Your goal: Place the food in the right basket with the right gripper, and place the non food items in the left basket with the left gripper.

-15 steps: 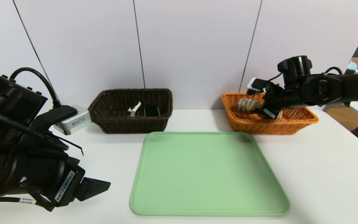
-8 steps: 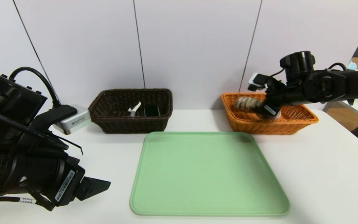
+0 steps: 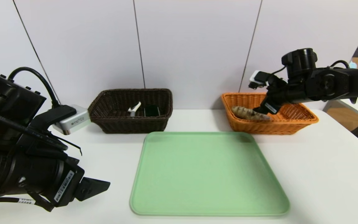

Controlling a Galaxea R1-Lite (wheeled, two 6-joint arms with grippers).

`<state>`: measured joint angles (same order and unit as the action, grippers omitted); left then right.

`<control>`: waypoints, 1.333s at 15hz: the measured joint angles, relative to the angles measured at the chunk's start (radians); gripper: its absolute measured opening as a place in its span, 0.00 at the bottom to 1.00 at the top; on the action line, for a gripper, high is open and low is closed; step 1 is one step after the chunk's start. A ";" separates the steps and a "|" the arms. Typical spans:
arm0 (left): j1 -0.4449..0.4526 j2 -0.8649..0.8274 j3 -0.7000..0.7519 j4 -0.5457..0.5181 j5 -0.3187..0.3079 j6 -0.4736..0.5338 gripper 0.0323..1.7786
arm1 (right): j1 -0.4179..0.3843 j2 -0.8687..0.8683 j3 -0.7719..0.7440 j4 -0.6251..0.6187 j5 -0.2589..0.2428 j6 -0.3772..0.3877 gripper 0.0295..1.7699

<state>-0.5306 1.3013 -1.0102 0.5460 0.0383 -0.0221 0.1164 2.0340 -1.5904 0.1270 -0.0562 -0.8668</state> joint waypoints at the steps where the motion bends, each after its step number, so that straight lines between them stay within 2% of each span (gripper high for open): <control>1: 0.000 -0.001 0.000 -0.001 0.002 -0.001 0.95 | 0.000 -0.004 -0.006 0.005 0.000 0.012 0.92; 5: 0.001 -0.021 0.000 -0.009 0.012 -0.016 0.95 | -0.003 -0.043 -0.039 0.120 0.002 0.101 0.94; 7: 0.011 -0.037 0.000 -0.014 0.029 -0.041 0.95 | -0.004 -0.081 -0.047 0.176 0.017 0.187 0.94; 11: 0.020 -0.069 -0.004 -0.016 0.104 -0.054 0.95 | -0.005 -0.180 -0.039 0.249 0.030 0.383 0.95; 13: 0.022 -0.095 -0.007 -0.016 0.116 -0.073 0.95 | -0.005 -0.248 -0.001 0.264 0.030 0.459 0.96; 16: 0.046 -0.157 0.001 -0.013 0.174 -0.081 0.95 | -0.004 -0.376 0.117 0.268 0.029 0.548 0.96; 20: 0.089 -0.296 0.038 -0.006 0.241 -0.075 0.95 | 0.000 -0.581 0.291 0.267 0.027 0.633 0.96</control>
<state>-0.4421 1.0049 -0.9726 0.5398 0.2798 -0.0974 0.1164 1.4528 -1.2989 0.3945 -0.0287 -0.2338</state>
